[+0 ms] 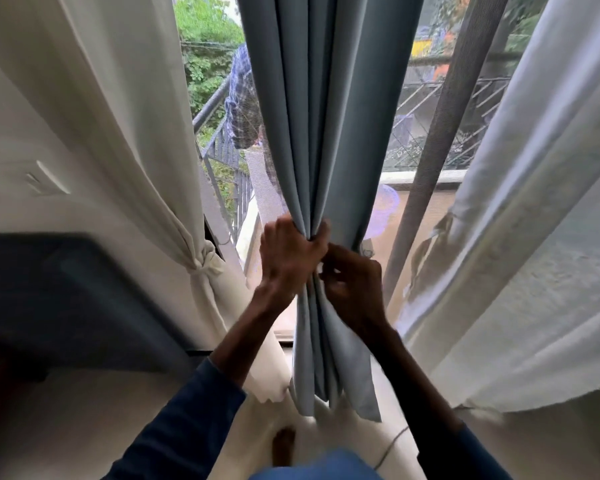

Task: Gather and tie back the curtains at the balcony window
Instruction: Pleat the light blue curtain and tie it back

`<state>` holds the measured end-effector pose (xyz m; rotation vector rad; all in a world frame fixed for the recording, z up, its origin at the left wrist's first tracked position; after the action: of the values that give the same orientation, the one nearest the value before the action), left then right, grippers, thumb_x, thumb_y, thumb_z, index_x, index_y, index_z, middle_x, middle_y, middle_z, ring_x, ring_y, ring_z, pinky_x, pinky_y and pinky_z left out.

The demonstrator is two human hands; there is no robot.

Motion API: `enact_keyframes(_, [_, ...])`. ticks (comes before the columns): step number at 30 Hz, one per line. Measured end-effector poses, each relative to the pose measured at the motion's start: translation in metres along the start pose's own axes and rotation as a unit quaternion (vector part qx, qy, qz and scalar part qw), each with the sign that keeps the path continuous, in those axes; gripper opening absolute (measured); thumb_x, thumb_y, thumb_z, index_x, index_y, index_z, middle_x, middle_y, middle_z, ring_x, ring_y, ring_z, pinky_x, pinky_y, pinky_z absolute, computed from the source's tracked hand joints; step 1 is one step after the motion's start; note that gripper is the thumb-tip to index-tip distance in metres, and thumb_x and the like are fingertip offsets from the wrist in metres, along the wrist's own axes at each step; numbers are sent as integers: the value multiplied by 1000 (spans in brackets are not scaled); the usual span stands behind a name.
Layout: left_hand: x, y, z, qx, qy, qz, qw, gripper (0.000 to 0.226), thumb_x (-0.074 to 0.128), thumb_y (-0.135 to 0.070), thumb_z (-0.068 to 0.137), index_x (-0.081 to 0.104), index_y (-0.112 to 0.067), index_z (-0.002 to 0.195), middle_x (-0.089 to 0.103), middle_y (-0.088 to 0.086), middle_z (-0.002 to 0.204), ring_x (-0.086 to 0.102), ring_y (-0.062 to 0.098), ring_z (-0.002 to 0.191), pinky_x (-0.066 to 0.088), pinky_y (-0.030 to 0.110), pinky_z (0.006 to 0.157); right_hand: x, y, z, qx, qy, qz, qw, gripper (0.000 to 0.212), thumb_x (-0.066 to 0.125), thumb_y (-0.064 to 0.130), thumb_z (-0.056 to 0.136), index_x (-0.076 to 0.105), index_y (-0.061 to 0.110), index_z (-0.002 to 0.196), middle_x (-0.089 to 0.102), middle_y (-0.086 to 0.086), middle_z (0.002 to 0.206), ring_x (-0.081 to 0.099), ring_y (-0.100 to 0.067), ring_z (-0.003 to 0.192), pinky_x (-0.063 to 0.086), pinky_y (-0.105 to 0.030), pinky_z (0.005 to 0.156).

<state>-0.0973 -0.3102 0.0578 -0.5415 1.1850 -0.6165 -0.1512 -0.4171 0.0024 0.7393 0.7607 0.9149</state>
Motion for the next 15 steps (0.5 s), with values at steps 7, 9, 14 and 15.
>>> enact_keyframes(7, [-11,-1,-2,70,-42,10,997,41,68,-28,93,67,13,86,67,36,92,62,50,93,47,46,81,-72,-101,40,123,-64,-56,989,49,52,-9,74,71,17,111,74,10,101,73,-14,99,61,-40,84])
enact_keyframes(9, [-12,-1,-3,77,-40,0,996,38,71,-23,91,67,14,83,67,37,89,63,52,90,48,46,78,-61,-123,43,149,89,-48,984,53,56,-6,78,66,22,121,71,10,111,68,-6,105,58,-36,87])
enact_keyframes(14, [-8,12,11,73,1,-13,997,33,68,-32,92,74,0,95,73,24,96,63,44,97,38,32,81,-26,-124,40,96,248,-61,962,43,65,3,81,64,43,98,64,24,90,54,2,78,47,-19,67])
enact_keyframes(15, [-9,14,12,70,1,-14,997,33,67,-33,92,74,0,97,73,24,97,63,44,97,38,31,81,-24,-122,43,80,247,-73,963,38,66,7,80,64,44,91,63,25,84,53,4,72,45,-19,65])
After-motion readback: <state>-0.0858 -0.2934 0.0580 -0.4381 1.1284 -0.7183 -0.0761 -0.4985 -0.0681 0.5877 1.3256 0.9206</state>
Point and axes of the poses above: each hand's wrist, its own z-axis towards the middle knuckle, its own x-axis out of the palm, y = z × x, the point moved 3 cm from there along z, towards the middle knuckle
